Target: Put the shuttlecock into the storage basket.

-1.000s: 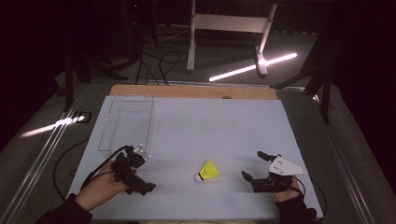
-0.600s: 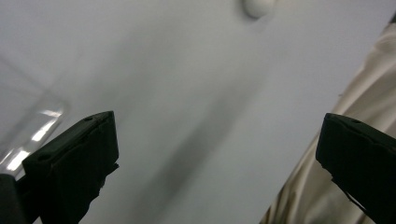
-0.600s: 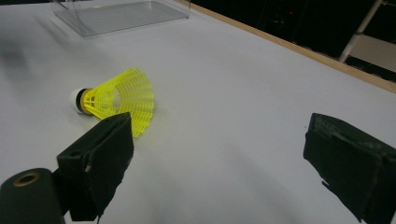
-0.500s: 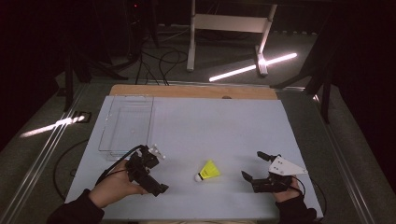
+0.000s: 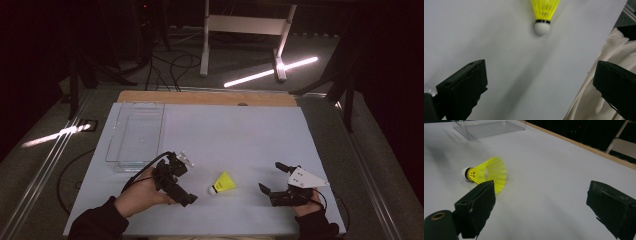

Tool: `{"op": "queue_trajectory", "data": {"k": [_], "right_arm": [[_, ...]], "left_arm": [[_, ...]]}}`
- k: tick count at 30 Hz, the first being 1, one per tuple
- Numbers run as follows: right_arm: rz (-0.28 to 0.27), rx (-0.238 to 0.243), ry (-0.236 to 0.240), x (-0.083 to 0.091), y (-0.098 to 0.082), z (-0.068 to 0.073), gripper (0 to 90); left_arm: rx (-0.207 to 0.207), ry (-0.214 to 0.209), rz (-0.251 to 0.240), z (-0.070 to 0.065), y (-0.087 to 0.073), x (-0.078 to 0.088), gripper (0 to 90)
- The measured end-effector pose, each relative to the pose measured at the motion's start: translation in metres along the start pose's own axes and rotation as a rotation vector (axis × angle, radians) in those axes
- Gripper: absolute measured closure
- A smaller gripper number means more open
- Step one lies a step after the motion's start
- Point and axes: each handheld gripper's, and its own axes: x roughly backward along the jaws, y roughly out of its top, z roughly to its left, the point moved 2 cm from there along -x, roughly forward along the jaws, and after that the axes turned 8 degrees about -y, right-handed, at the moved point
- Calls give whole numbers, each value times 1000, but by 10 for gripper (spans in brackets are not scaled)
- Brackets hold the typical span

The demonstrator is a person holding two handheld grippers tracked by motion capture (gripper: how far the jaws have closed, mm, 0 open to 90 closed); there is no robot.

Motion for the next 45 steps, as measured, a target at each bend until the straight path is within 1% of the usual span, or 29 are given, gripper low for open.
{"op": "queue_trajectory", "data": {"k": [2,4,6,8,11,13,15,16,17,19,20,22,24,25,26,28,29,32,34,35,37,39,40,41,43,44,45], "right_arm": [[0,1,0,0,0,0,87],[-1,-1,-1,1,0,0,87],[-2,-1,-1,1,0,0,87],[-2,-4,0,1,0,0,87],[-2,-1,1,1,0,0,87],[-3,0,1,1,0,0,87],[-3,-2,2,1,0,0,87],[-2,1,2,0,0,0,87],[0,3,3,0,0,0,87],[-1,2,4,0,0,0,87],[-1,1,3,0,0,0,87],[-2,1,4,0,0,0,87],[-2,2,4,0,0,0,87],[-2,2,5,0,0,0,87],[-2,1,4,0,0,0,87],[-4,2,4,1,0,0,87],[-4,2,4,1,0,0,87],[-2,-2,5,1,0,0,87],[-2,0,5,1,0,0,87],[-2,0,6,1,0,0,87],[-1,0,6,1,0,0,87],[-1,1,7,0,-1,-1,87],[-1,2,7,0,-1,-1,87],[-1,2,7,0,-1,-1,87],[-1,0,7,0,0,0,87],[-2,0,7,0,0,0,87],[-1,0,7,1,-1,0,87]], "left_arm": [[2,-12,-11,-1,5,-2,2],[-4,-6,-18,-3,10,-3,2],[0,-19,-50,-4,14,-2,2],[-4,-23,-66,-6,17,-4,2],[-13,-24,-74,-8,21,-6,2],[-10,-37,-83,-9,23,-9,2],[-11,-29,-80,-9,25,-13,2],[-6,-36,-81,-9,26,-15,2],[-9,-35,-77,-9,28,-17,2],[1,-11,-93,-9,30,-20,2],[0,-10,-101,-9,32,-21,2],[-4,7,-108,-10,34,-24,2],[2,16,-116,-10,36,-28,2],[-6,22,-107,-10,37,-31,2],[0,26,-114,-10,37,-33,2],[2,27,-113,-10,38,-38,2],[2,27,-113,-10,38,-38,2],[3,28,-105,-9,38,-47,2],[8,32,-99,-9,38,-52,3],[15,26,-97,-9,38,-54,3],[23,31,-97,-7,37,-57,2],[27,35,-91,-6,37,-62,3],[23,36,-78,-6,36,-64,3],[23,36,-78,-6,36,-64,3],[24,44,-59,-5,35,-71,3],[28,52,-59,-4,35,-73,4],[25,46,-51,-4,34,-75,10]]}}
